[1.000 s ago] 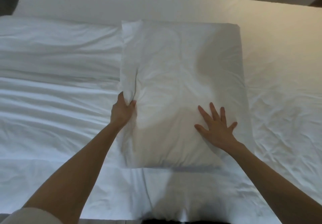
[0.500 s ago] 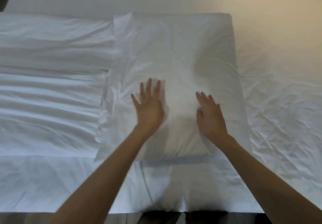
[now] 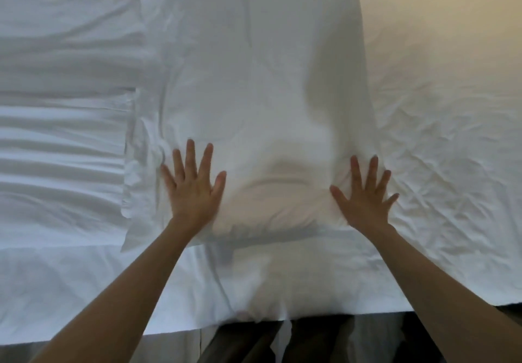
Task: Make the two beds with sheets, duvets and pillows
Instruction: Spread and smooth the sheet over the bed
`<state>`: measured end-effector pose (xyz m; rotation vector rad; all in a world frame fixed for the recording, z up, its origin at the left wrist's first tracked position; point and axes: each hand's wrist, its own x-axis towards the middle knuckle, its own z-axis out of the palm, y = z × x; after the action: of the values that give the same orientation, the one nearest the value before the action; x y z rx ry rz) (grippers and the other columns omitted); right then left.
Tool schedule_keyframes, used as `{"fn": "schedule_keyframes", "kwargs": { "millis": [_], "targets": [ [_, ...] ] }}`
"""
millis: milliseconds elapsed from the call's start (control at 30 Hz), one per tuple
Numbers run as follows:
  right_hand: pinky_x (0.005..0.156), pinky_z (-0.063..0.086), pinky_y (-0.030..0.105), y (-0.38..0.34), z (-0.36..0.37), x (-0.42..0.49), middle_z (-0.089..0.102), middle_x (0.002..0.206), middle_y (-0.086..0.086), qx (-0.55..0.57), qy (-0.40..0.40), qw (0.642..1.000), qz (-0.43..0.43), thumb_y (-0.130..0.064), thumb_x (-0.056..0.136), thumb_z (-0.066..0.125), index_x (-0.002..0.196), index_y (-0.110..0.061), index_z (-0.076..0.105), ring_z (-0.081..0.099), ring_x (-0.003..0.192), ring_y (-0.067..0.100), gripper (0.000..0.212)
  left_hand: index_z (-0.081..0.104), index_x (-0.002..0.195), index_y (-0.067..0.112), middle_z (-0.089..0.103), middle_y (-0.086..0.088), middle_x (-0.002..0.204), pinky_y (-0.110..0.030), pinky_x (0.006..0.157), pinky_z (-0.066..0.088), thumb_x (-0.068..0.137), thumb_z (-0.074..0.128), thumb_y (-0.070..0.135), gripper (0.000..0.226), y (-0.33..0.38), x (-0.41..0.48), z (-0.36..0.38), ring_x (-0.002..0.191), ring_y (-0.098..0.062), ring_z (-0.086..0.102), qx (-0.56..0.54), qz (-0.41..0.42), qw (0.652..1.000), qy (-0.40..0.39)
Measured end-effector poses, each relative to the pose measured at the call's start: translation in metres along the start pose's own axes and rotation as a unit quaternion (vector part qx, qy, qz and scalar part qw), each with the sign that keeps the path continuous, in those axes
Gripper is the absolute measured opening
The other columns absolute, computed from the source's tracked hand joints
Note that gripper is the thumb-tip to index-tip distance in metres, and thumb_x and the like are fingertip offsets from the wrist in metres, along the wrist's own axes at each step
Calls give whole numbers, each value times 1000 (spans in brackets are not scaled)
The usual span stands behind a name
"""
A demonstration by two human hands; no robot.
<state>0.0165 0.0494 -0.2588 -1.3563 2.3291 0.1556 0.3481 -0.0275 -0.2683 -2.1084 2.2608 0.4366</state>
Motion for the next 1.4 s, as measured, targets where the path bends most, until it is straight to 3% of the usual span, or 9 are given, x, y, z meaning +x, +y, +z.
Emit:
{"fn": "schedule_keyframes", "kwargs": {
  "millis": [167,267,367,467,533,700,833,967,1400],
  "targets": [
    [112,6,68,-63,-11,-16,-3,164,3,8,89,990,-110,-50,100,25,154,-36,2,-2,150,32,60,22,154,29,13,-10,162,-70,109,8,98,36,42,59,56,-11,-22,147,-41,10,1,62,996,69],
    [107,-2,70,-75,6,-23,-4,164,-1,-84,62,968,-227,-62,94,23,152,-43,-1,-5,150,31,66,23,153,36,14,-8,162,-72,108,5,96,34,55,61,77,-22,-4,147,-41,9,36,100,994,34],
    [102,1,79,-25,19,-23,1,164,-7,-134,10,965,-223,-71,85,34,152,-44,2,-4,150,29,80,22,153,35,12,-7,162,-71,110,6,91,36,68,72,53,-39,14,148,-41,6,88,138,986,7],
    [99,8,82,29,11,-29,-19,161,-12,-173,-40,969,-173,-32,88,58,148,-47,-17,-22,147,24,97,26,152,33,16,-7,162,-69,111,12,89,37,72,75,25,-49,13,147,-40,12,113,179,977,-1],
    [103,7,79,30,-1,-35,-27,158,-14,-162,-48,974,-154,-3,83,50,145,-49,-23,-30,144,22,106,35,149,32,28,-9,158,-68,107,15,87,40,69,73,22,-49,1,144,-39,25,113,179,977,-23],
    [119,4,57,-27,-55,-34,29,158,-3,30,-17,991,-133,-8,87,49,141,-32,46,19,147,18,59,60,119,17,59,-10,120,-59,100,38,91,43,36,38,52,-27,-50,113,-33,57,-18,137,990,41],
    [119,6,52,-83,-86,-6,15,162,-2,101,45,975,-194,-12,93,46,151,-30,30,6,150,19,62,35,149,24,30,-8,157,-59,113,21,99,41,28,50,76,15,-68,145,-33,24,-36,107,993,44],
    [116,-4,57,-130,-94,42,-1,164,-4,50,58,966,-248,-26,100,39,154,-37,14,-8,150,22,60,4,155,35,-7,-2,163,-62,114,-2,105,29,37,56,103,70,-67,148,-35,-11,23,80,996,18],
    [103,-8,77,-91,-32,130,-11,163,-11,-106,105,968,-201,-81,85,16,151,-49,3,-19,148,25,74,-7,149,49,-16,11,161,-76,104,-9,91,8,70,64,88,130,-1,144,-39,-24,57,0,998,-34]
  ]
}}
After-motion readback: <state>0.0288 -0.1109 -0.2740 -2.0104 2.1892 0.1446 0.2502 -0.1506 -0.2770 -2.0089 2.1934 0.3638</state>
